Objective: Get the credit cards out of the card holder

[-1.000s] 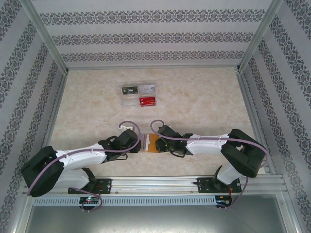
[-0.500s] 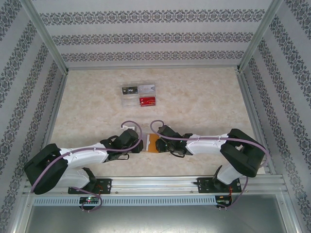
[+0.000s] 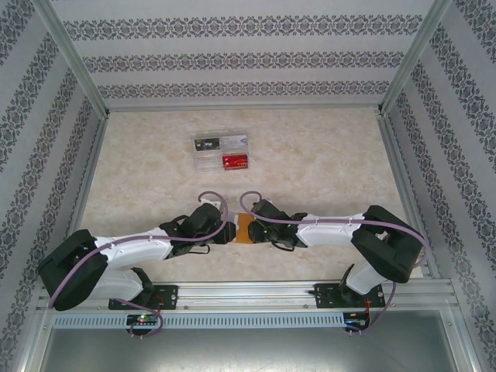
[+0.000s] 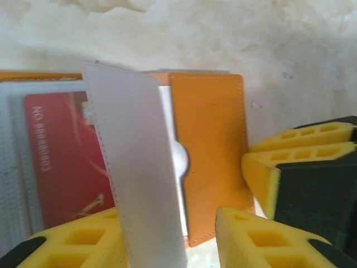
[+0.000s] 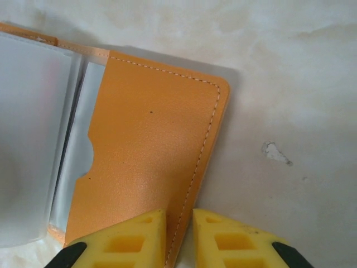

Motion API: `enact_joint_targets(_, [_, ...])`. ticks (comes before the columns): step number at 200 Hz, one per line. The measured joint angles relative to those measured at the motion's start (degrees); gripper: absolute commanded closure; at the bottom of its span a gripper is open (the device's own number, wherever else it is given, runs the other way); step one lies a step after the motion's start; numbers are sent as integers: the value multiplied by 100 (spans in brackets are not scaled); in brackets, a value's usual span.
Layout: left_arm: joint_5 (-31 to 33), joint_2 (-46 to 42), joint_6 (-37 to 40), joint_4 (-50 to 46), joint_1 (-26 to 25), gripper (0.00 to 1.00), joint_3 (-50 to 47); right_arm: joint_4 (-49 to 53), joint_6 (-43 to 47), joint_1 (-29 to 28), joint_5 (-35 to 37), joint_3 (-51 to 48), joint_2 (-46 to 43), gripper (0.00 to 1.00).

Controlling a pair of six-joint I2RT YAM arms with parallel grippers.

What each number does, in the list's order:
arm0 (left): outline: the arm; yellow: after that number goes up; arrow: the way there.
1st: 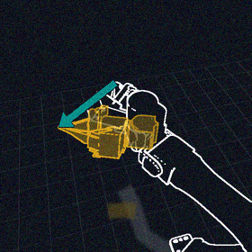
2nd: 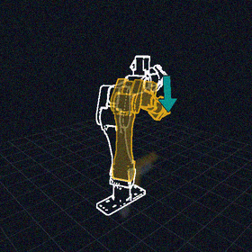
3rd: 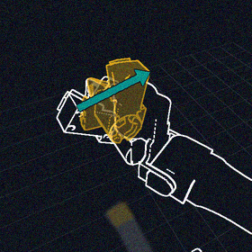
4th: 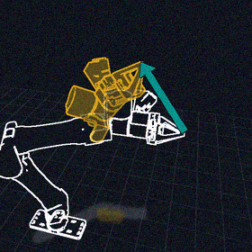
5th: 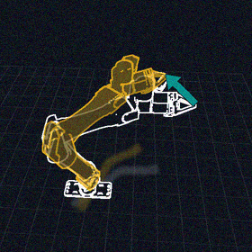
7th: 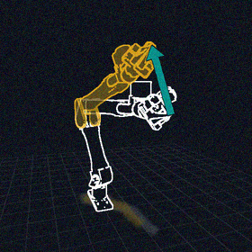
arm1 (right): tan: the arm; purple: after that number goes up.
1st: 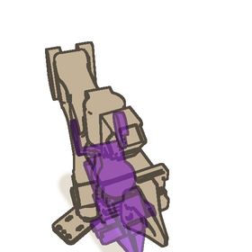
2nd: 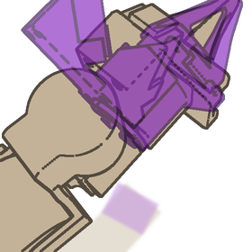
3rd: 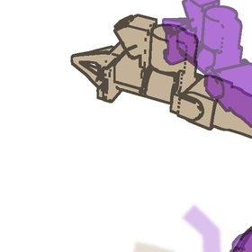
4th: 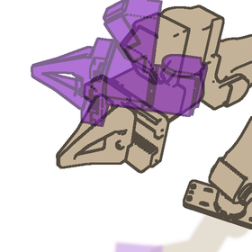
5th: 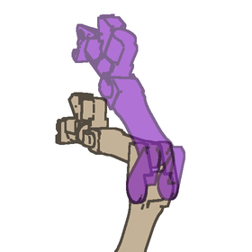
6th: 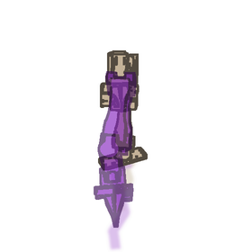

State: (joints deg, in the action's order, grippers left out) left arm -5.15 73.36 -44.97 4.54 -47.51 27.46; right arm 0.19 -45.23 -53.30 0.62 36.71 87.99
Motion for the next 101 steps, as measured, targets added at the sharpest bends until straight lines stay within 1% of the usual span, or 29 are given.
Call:
enact_joint_targets(22, [-155,70,2,142,-15,61,190,44,-2,72,33,-168,-409,77])
enact_joint_targets(65, [-391,501,2,428,-133,62,614,162,-2,348,201,-531,-1685,75])
enact_joint_targets(101, [-531,697,0,540,-157,64,656,282,-2,470,247,-737,-2269,74])
